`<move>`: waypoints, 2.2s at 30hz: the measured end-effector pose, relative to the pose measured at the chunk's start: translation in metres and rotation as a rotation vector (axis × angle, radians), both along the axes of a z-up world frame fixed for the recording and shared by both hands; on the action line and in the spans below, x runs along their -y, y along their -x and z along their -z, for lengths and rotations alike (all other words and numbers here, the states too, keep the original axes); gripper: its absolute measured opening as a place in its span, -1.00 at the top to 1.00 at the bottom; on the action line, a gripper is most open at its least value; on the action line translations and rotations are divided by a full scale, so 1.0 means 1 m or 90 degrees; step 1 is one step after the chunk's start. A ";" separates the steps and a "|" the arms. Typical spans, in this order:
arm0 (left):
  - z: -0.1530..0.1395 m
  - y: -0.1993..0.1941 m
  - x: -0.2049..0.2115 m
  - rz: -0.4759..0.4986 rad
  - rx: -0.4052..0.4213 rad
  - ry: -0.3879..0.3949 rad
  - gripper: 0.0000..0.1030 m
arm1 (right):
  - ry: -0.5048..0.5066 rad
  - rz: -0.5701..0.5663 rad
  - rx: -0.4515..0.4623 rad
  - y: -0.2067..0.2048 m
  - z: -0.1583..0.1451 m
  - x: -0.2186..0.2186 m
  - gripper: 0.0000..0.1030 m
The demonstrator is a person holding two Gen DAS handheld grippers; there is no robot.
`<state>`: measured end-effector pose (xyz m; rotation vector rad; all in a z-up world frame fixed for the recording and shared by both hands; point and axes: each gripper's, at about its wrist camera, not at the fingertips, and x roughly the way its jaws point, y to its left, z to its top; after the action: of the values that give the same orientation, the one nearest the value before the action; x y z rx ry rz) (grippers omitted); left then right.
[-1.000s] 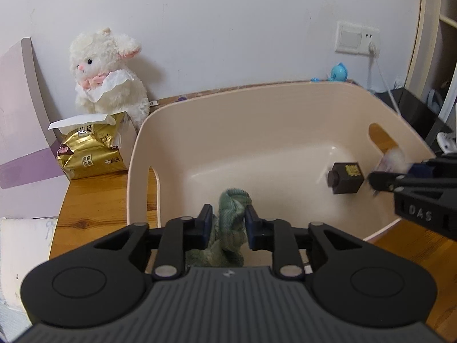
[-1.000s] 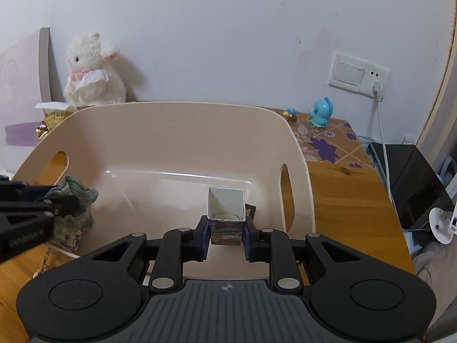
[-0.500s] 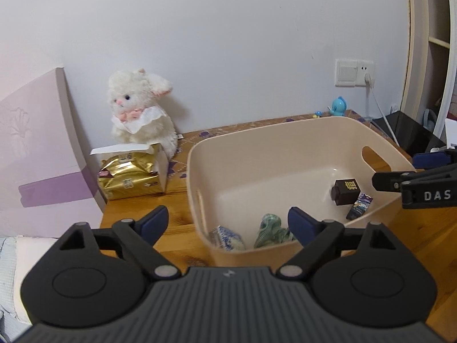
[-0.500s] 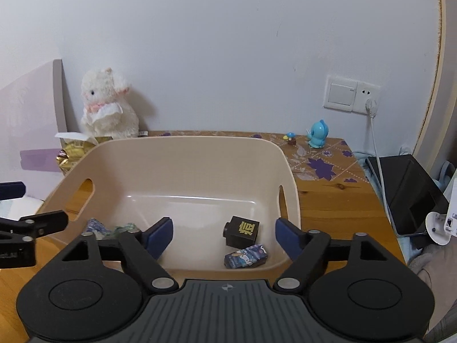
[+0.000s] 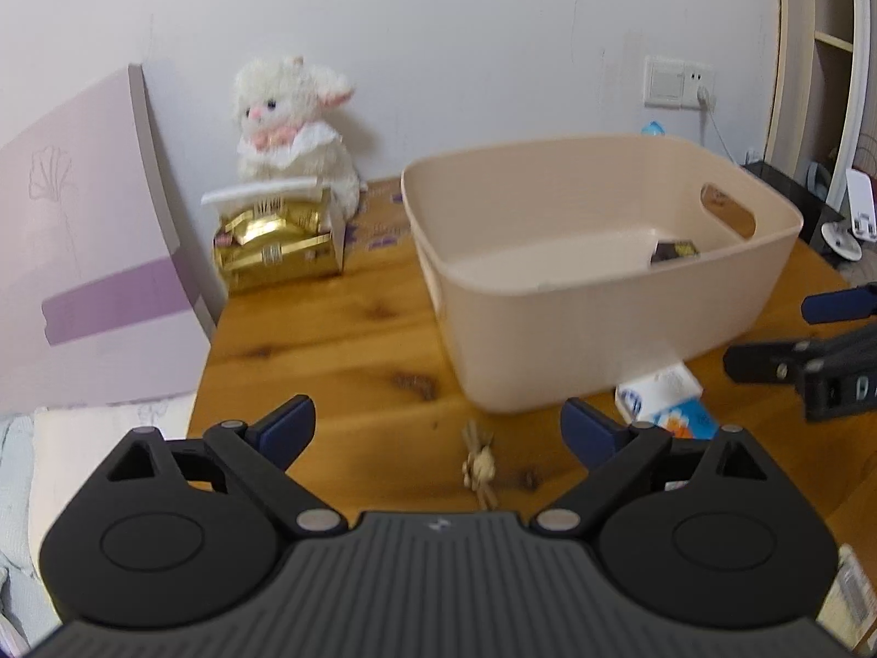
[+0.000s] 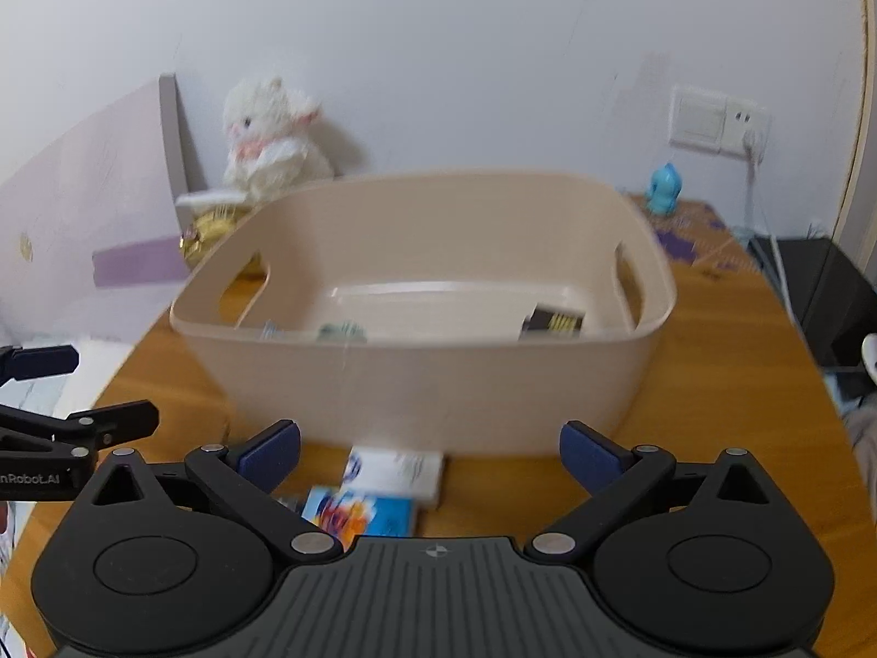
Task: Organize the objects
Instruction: 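Grasp the keychain figure with the left tool while the right grasps the tall blue-yellow box, then carry both items into the basket and open both tools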
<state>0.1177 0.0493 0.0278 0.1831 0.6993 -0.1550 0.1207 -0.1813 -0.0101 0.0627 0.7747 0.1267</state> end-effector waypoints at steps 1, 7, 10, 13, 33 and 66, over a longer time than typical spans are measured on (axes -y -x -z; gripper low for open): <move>0.004 0.001 -0.002 -0.002 -0.005 0.002 -0.88 | 0.007 -0.003 -0.006 0.002 0.005 -0.005 -0.99; 0.027 0.012 -0.016 -0.011 -0.028 0.009 -0.88 | 0.039 -0.039 -0.067 0.015 0.038 -0.038 -0.94; 0.036 0.017 -0.022 -0.014 -0.033 0.006 -0.88 | 0.050 -0.055 -0.087 0.022 0.049 -0.052 -0.91; 0.042 0.020 -0.027 -0.016 -0.038 0.007 -0.88 | 0.045 -0.069 -0.099 0.026 0.056 -0.063 -0.88; 0.077 -0.025 -0.012 -0.030 -0.075 0.052 -0.78 | 0.083 -0.092 -0.107 0.015 0.068 -0.074 -0.46; 0.013 0.025 -0.017 0.018 0.039 0.114 0.77 | 0.048 -0.091 0.044 0.023 -0.024 -0.045 0.60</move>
<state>0.0931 0.0660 0.0145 0.0261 0.6186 -0.2370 0.0975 -0.1365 0.0135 -0.0678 0.7137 0.2336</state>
